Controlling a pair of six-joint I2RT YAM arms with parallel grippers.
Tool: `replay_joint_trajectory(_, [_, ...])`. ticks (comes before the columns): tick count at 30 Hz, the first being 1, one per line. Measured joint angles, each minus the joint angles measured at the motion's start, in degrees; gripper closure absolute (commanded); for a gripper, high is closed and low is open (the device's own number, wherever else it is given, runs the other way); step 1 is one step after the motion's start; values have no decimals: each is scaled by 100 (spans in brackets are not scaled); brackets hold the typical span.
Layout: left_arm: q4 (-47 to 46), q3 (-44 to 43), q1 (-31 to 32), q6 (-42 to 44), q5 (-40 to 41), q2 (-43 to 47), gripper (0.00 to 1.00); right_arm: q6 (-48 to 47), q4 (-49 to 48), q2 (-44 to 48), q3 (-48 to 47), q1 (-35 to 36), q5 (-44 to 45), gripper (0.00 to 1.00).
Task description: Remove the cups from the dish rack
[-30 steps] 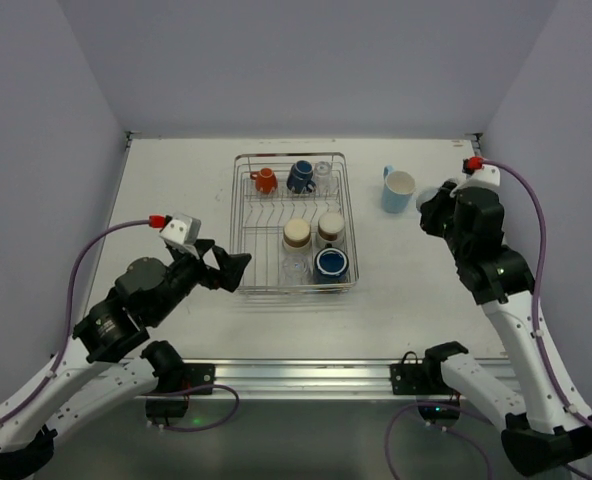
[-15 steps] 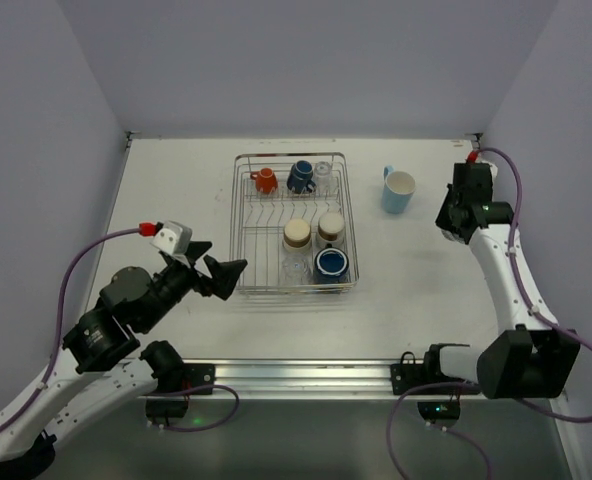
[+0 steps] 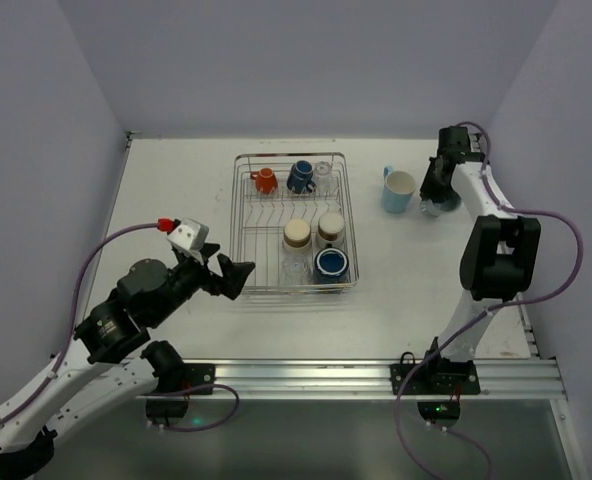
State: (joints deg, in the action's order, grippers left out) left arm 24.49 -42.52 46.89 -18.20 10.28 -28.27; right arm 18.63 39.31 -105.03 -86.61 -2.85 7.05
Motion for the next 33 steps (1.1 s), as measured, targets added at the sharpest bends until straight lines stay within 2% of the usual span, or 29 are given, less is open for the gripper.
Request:
replay_joint_trajectory(4, [4, 2, -22, 2, 0, -197, 0, -85, 20, -756, -669, -103, -116, 100])
replay_joint_trajectory(10, [2, 2, -216, 39, -72, -549, 0, -219, 199, -1384, -1110, -173, -61, 100])
replay_joint_trajectory(13, [0, 2, -332, 46, -151, -695, 0, -258, 328, -1543, -1335, -173, -52, 81])
replay_joint_trajectory(14, [0, 2, -363, 46, -173, -734, 0, -264, 337, -1565, -1384, -170, -52, 71])
replay_joint_trajectory(20, [-2, 2, -450, 48, -286, -914, 2, -319, 356, -1572, -1676, -170, 9, 54])
replay_joint_trajectory(21, [-2, 2, -450, 48, -297, -942, 2, -319, 354, -1565, -1711, -170, 20, 48])
replay_joint_trajectory(22, [-2, 2, -450, 50, -315, -975, 3, -310, 348, -1558, -1744, -173, 31, 47])
replay_joint_trajectory(27, [-15, 2, -450, 42, -472, -1196, 7, -232, 308, -1274, -1620, -173, 26, 46])
replay_joint_trajectory(31, [-55, -26, -450, -13, -697, -1547, 8, -39, -33, -214, -767, -173, -120, 44])
replay_joint_trajectory(33, [-101, -94, -444, -74, -820, -1834, 9, 129, -334, 640, -55, -173, -326, 43])
